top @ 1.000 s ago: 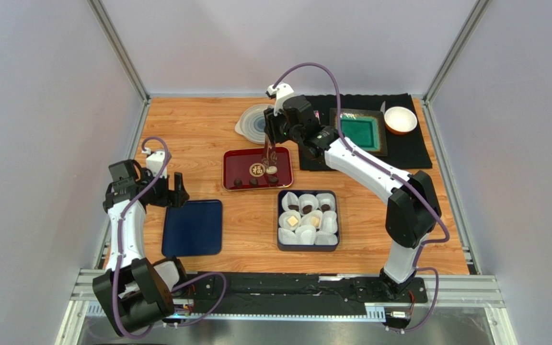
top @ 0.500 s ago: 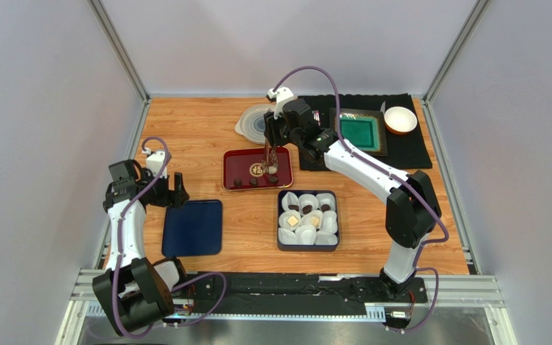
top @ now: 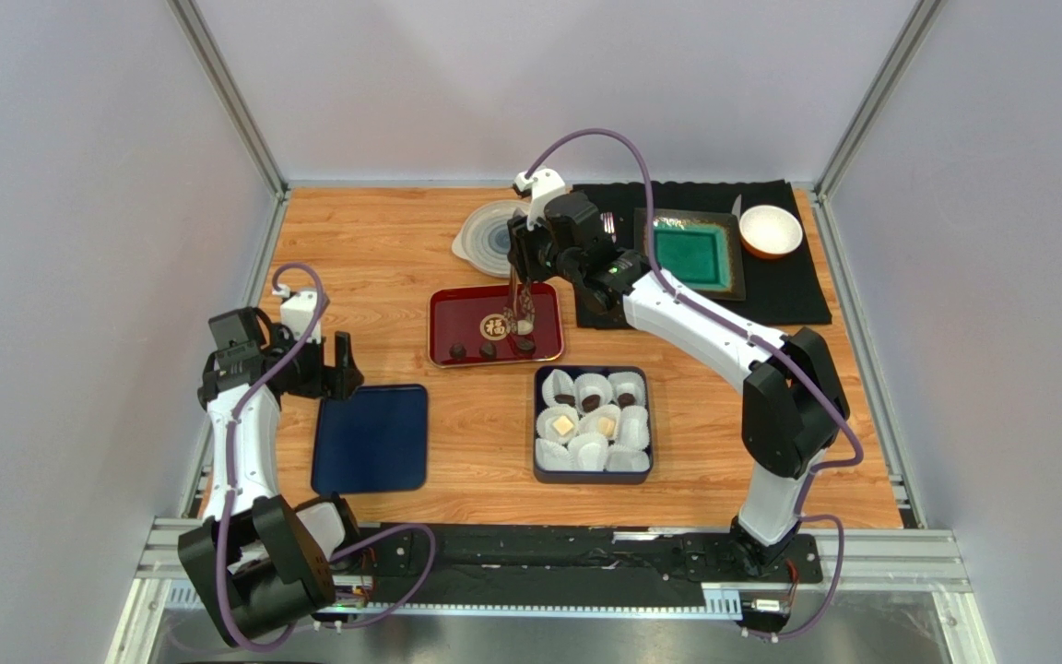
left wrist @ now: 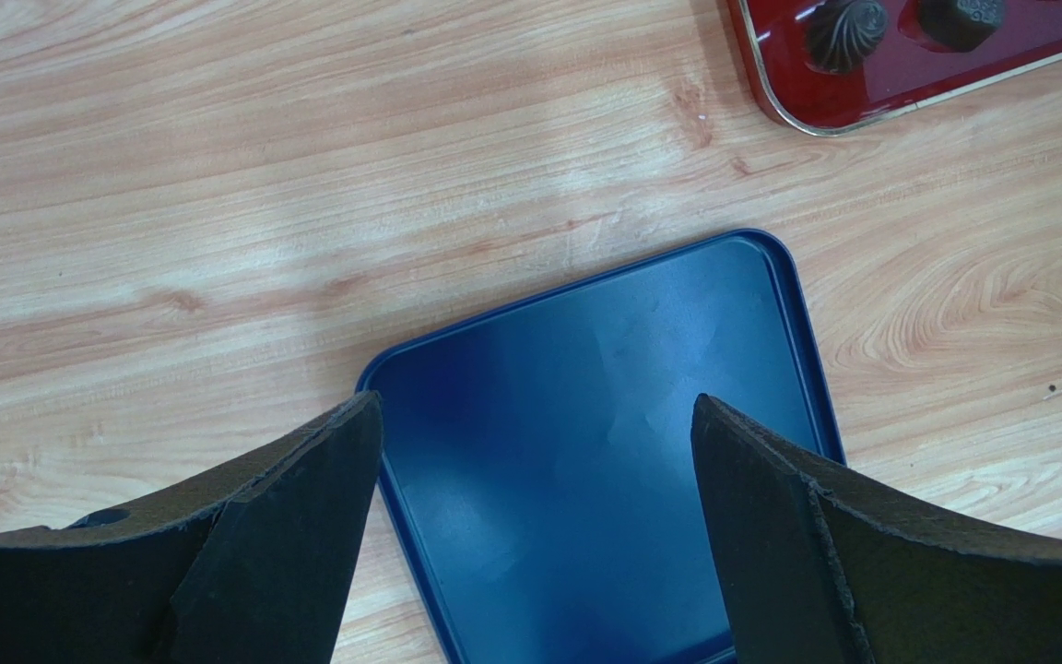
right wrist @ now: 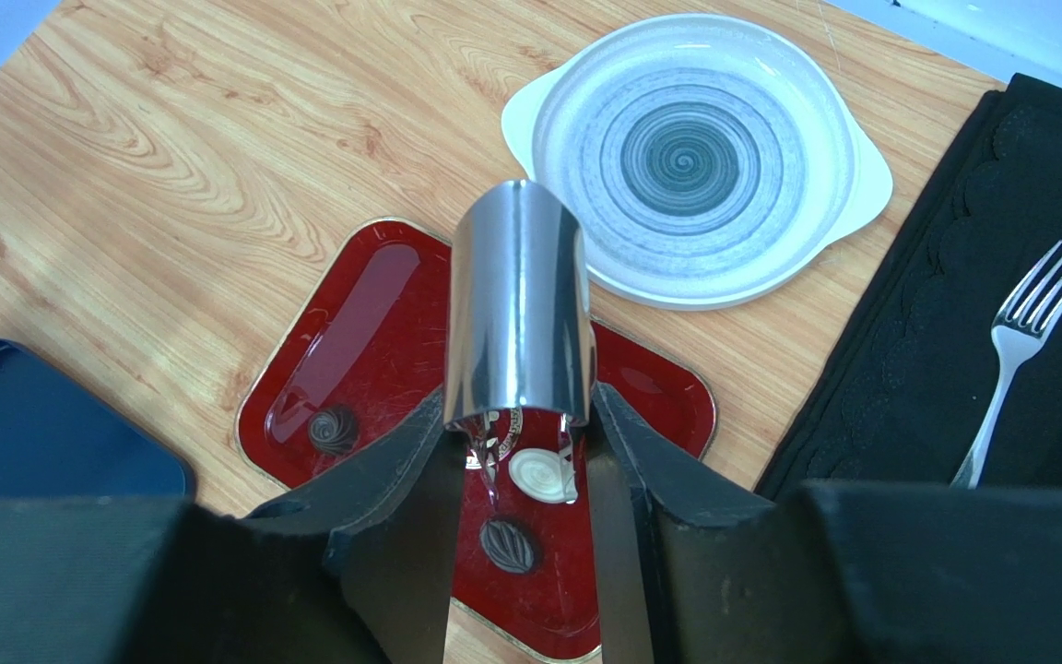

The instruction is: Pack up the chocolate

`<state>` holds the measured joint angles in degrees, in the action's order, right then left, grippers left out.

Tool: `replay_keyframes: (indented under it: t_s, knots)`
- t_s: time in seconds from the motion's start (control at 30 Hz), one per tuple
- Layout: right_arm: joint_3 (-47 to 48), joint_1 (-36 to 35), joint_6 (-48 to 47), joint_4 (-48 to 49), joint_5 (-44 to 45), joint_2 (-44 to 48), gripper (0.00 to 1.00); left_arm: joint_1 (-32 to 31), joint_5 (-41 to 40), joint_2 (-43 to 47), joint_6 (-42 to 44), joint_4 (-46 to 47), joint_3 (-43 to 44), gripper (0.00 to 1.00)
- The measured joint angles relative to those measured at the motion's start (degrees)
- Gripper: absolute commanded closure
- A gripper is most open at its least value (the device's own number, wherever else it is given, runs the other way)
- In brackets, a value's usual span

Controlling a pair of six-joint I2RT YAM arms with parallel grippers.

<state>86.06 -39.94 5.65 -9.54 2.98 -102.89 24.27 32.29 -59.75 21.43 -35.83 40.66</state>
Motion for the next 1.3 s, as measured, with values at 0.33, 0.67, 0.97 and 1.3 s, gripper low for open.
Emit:
replay_keyframes:
  t_s: [0.33,0.67,0.97,1.3]
  knots:
    - [0.79,0.00,-1.25,-1.40,0.07,0.00,0.62,0.20,-0.02,0.00,0.00,0.00,0.00,0.10]
    - [2.03,0.02,-2.49,-4.33,0.59,0.02,0.61,0.20,-0.02,0.00,0.00,0.00,0.00,0.10]
    - [2.08,0.02,-2.51,-4.44,0.57,0.02,0.62,0.24,-0.02,0.00,0.11,0.00,0.00,0.10]
    - [2.05,0.02,-2.05,-4.44,-0.44,0.02,0.61,0.83,-0.04,0.00,0.96,0.00,0.00,0.10]
